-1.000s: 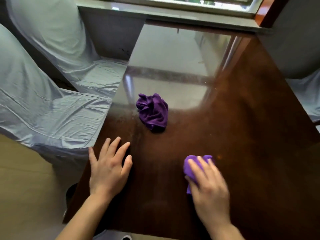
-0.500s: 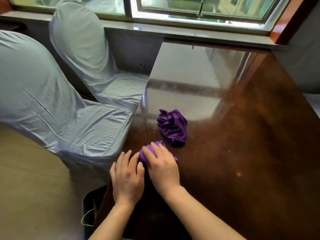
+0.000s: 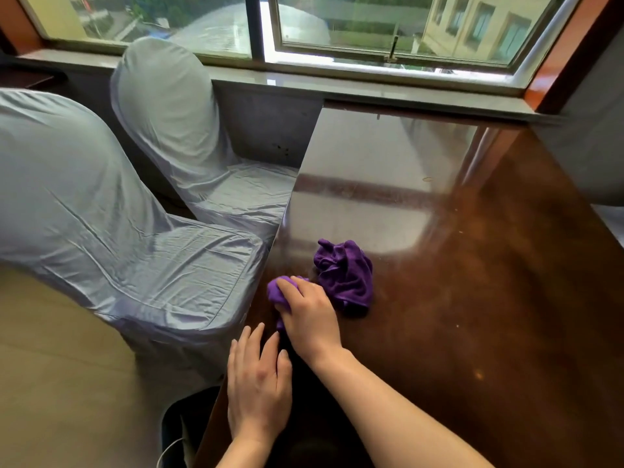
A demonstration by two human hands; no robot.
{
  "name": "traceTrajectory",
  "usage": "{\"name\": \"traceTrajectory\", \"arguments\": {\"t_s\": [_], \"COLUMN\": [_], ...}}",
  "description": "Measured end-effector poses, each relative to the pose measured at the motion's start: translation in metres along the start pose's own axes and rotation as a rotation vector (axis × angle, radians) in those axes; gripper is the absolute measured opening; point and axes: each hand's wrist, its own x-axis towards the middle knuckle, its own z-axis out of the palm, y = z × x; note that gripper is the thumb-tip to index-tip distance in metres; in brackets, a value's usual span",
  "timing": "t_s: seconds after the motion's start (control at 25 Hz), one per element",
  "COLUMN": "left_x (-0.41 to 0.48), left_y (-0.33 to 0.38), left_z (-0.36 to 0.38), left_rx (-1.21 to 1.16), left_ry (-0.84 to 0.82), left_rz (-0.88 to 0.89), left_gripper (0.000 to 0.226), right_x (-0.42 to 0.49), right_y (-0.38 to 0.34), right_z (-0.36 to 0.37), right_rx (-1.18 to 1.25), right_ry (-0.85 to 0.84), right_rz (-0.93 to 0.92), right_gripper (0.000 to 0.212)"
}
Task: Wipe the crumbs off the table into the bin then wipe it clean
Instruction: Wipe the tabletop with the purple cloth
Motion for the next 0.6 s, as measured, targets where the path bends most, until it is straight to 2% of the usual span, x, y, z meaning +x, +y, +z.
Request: {"name": "traceTrajectory", "arguments": {"t_s": [0.12,0.36,0.6], "left_x": [0.002,0.005,0.008], "left_y": [-0.003,-0.007,-0.006], "left_z": [0.002,0.009,0.011], "left_rx": [-0.007,0.044,0.154], "left_ry": [0.018,0.043,-0.022], "left_rz": [0.002,0.027,0.054], "left_gripper": [0.054,0.048,0.052], "right_x": [0.031,0.066,0.048], "right_y": [-0.008,0.005,0.002], "right_z": [0.017,0.023,0.019], "right_rx": [-0.040,-0.151,-0.243], "right_ry": [0.001,0.140,0.008], "right_rz": [0.027,0.143,0.170], "right_gripper": [0.037,0.037,0.050]}}
